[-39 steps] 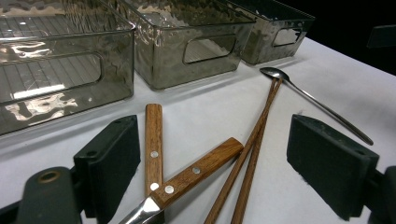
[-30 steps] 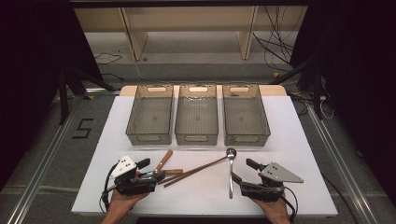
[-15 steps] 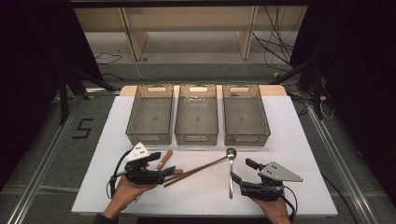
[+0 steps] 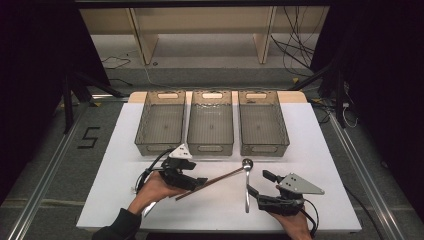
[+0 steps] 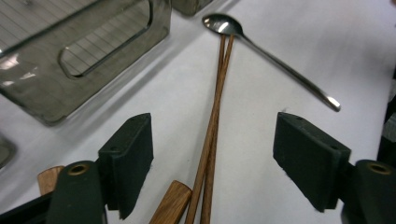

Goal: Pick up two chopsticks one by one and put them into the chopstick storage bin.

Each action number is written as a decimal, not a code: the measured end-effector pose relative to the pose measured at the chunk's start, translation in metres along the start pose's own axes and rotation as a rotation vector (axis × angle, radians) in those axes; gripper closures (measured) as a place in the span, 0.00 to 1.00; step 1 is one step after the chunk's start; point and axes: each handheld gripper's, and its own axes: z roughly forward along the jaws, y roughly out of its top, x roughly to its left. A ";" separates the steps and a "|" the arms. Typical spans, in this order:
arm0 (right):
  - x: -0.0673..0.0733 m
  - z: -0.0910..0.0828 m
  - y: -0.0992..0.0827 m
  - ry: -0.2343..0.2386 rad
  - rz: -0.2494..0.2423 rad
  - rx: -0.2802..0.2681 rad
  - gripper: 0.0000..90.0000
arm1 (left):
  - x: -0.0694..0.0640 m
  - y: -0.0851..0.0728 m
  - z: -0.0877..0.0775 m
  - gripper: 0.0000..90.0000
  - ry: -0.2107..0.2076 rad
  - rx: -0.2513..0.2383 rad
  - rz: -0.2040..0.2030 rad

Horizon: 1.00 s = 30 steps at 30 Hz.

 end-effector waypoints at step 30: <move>0.000 0.001 -0.001 0.006 0.000 0.009 0.30 | 0.006 0.014 0.055 0.68 -0.065 0.268 0.006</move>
